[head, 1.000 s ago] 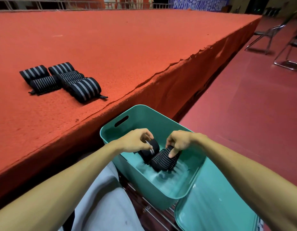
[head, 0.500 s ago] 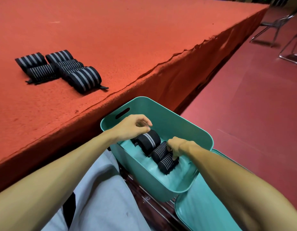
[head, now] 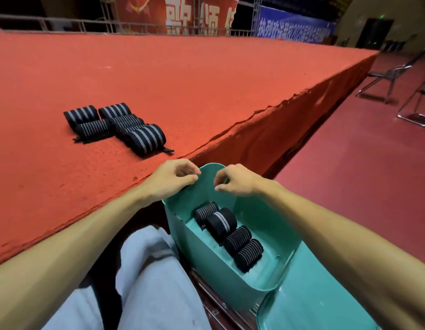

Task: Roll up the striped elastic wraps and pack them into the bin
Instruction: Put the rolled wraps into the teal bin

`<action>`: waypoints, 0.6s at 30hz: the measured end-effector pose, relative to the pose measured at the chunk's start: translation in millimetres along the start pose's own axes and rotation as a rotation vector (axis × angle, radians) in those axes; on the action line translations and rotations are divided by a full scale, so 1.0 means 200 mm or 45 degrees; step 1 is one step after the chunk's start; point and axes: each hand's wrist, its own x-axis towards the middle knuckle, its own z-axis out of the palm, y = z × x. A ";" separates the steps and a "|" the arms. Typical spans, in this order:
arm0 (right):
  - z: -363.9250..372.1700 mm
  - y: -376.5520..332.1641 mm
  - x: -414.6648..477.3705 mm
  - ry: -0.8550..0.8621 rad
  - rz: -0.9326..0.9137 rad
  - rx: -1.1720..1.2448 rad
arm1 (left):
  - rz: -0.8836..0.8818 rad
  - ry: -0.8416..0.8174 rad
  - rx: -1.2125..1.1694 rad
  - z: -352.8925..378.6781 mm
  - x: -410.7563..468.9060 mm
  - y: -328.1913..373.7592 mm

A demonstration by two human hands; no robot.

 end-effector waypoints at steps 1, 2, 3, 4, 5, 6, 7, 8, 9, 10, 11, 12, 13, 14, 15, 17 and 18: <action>-0.03 -0.07 0.03 0.056 -0.046 0.038 | 0.001 0.042 -0.013 -0.06 -0.02 0.01; -0.06 -0.14 0.07 0.109 -0.091 0.074 | -0.005 0.092 -0.027 -0.13 -0.04 0.01; -0.08 -0.21 0.11 0.155 -0.138 0.107 | -0.015 0.147 -0.038 -0.20 -0.07 0.01; -0.09 -0.28 0.16 0.191 -0.183 0.136 | -0.028 0.202 -0.049 -0.27 -0.09 0.00; -0.10 -0.35 0.21 0.214 -0.225 0.158 | -0.045 0.252 -0.056 -0.34 -0.12 -0.01; -0.11 -0.41 0.27 0.228 -0.263 0.169 | -0.063 0.298 -0.061 -0.41 -0.14 -0.04; -0.11 -0.48 0.32 0.237 -0.306 0.165 | -0.080 0.340 -0.056 -0.47 -0.16 -0.07; -0.12 -0.54 0.38 0.243 -0.346 0.158 | -0.099 0.382 -0.043 -0.54 -0.18 -0.11; -0.12 -0.59 0.43 0.245 -0.390 0.147 | -0.117 0.425 -0.032 -0.60 -0.20 -0.15; -0.12 -0.64 0.48 0.245 -0.430 0.133 | -0.139 0.474 -0.023 -0.66 -0.22 -0.20; -0.13 -0.69 0.53 0.252 -0.472 0.112 | -0.154 0.529 -0.014 -0.71 -0.23 -0.24; -0.12 -0.72 0.58 0.262 -0.505 0.095 | -0.169 0.584 -0.002 -0.76 -0.24 -0.29; -0.12 -0.75 0.63 0.270 -0.532 0.086 | -0.188 0.632 0.017 -0.80 -0.24 -0.34; -0.11 -0.78 0.69 0.276 -0.549 0.085 | -0.210 0.670 0.046 -0.83 -0.23 -0.39; -0.11 -0.81 0.74 0.287 -0.563 0.085 | -0.229 0.701 0.083 -0.87 -0.22 -0.44; -0.09 -0.83 0.84 0.310 -0.576 0.091 | -0.253 0.760 0.158 -0.93 -0.17 -0.54; -0.08 -0.84 0.89 0.318 -0.573 0.098 | -0.256 0.781 0.202 -0.95 -0.14 -0.59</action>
